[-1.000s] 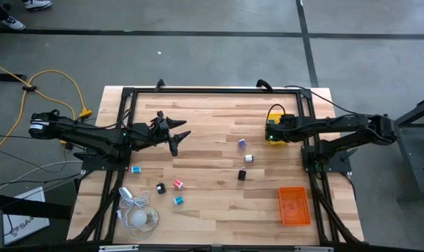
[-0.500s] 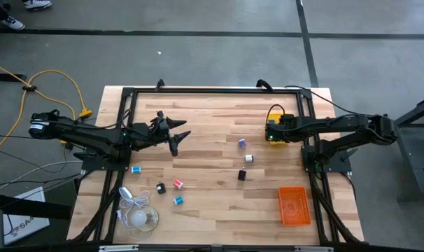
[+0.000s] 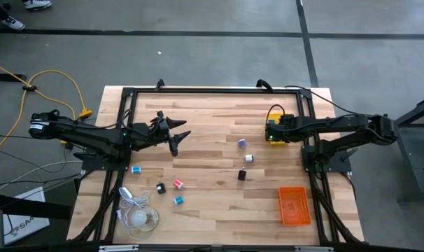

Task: Pick & Place Office items
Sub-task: Put the right black charger adapter into the orange bin

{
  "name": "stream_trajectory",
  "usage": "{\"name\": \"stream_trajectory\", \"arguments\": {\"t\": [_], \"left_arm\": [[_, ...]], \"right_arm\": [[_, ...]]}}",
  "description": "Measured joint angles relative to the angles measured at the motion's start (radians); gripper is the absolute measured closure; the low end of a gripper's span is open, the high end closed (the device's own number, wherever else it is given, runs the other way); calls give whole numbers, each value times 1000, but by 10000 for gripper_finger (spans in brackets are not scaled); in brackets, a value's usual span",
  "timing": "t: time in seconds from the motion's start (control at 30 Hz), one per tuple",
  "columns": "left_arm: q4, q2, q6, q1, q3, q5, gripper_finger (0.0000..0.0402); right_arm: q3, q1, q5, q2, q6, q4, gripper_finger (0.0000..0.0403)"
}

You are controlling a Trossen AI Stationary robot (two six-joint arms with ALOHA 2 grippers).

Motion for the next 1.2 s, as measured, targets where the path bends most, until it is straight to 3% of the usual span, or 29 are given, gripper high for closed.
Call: {"name": "stream_trajectory", "arguments": {"t": [0.23, 0.9, 1.2], "left_arm": [[0, 0, 0, 0, 0, 0, 183], [0, 0, 0, 0, 0, 0, 183], [0, 0, 0, 0, 0, 0, 183]], "right_arm": [[0, 0, -11, 0, 0, 0, 166], [0, 0, 53, -24, -30, 37, 176], [0, 0, 90, -97, -191, 172, 176]]}}
